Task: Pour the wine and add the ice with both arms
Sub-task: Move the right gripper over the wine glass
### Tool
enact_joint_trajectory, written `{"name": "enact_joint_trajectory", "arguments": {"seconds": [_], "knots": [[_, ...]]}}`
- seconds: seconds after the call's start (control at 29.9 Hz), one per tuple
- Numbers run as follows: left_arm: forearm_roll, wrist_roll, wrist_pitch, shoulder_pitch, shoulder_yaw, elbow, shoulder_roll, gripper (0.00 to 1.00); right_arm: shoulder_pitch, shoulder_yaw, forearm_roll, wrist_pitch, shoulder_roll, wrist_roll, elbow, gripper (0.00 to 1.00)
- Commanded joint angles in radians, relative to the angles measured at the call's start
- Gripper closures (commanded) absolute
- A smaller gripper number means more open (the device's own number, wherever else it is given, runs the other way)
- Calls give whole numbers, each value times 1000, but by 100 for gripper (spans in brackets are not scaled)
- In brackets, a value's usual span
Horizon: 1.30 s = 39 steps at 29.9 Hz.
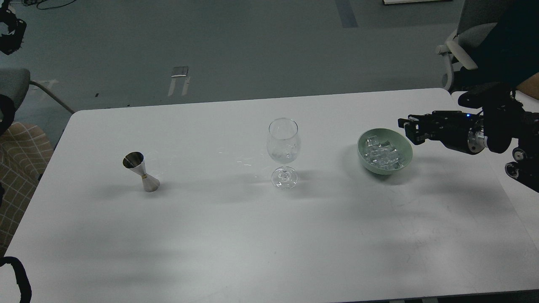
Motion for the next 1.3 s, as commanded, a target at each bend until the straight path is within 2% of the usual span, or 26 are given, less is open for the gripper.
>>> {"name": "enact_joint_trajectory", "arguments": {"seconds": [0.0,0.13,0.43,0.8,1.27], "knots": [[0,0,0,-2,0,-1,-2,2,31,13,6,-2,-53,-2,90,85],[0,0,2,-11,2,-1,-5,2,75,20,9,-2,-74,-5,199,86],[0,0,2,-18,2,-1,-11,2,226,8,37,26,-59,-8,296,87],[0,0,3,-18,3,-1,-26,2,436,-159,92,63,183,-11,288,87],[0,0,3,-25,2,-1,-28,2,503,-248,97,124,279,-11,259,86]]}}
